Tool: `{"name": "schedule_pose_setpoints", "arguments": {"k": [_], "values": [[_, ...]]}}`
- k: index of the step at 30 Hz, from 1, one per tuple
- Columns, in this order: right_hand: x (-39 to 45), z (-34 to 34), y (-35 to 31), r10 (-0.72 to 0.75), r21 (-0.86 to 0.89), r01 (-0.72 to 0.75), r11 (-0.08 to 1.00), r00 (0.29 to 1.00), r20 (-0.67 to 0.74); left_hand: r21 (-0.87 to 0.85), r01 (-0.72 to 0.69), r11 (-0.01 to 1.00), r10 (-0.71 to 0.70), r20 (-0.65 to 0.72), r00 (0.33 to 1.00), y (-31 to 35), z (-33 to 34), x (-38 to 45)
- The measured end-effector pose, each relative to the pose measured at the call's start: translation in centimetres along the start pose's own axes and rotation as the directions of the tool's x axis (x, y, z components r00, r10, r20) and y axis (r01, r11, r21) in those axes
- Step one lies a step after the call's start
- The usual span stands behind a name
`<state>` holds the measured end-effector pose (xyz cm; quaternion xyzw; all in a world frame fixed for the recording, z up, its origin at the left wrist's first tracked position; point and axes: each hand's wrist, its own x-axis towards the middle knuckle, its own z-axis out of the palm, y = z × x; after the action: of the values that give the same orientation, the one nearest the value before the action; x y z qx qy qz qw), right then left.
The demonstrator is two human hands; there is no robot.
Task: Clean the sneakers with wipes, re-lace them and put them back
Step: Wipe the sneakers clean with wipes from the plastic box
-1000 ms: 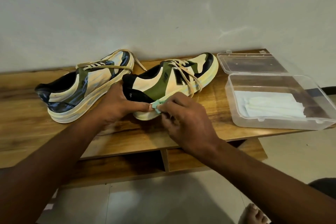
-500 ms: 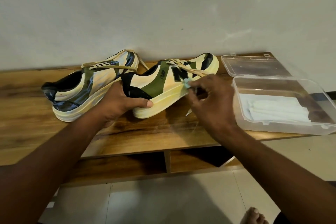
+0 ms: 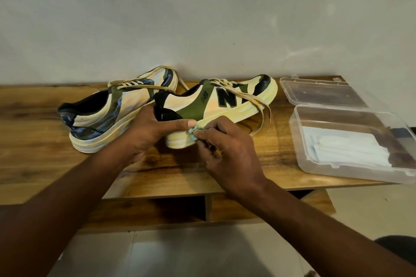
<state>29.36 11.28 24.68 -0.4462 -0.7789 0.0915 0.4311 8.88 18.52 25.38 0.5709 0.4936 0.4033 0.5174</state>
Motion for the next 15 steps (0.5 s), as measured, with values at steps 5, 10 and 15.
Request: {"name": "schedule_pose_setpoints", "arguments": {"k": [5,10,15], "values": [[1.5,-1.9,1.7,0.118,-0.019,-0.119,0.993,0.99,-0.075,0.036,-0.002,0.999,0.004,-0.059,0.998,0.6,0.1,-0.2],[2.2,-4.0,3.3,0.227,-0.051,-0.238,0.97,0.959,-0.168,0.042,0.03,0.999,-0.027,-0.067,0.997,1.0,-0.1,-0.1],[1.6,-3.2,2.3,0.158,-0.092,-0.161,0.983,0.987,-0.041,0.097,0.057,0.994,-0.047,-0.106,0.993,0.9,-0.3,-0.1]]}}
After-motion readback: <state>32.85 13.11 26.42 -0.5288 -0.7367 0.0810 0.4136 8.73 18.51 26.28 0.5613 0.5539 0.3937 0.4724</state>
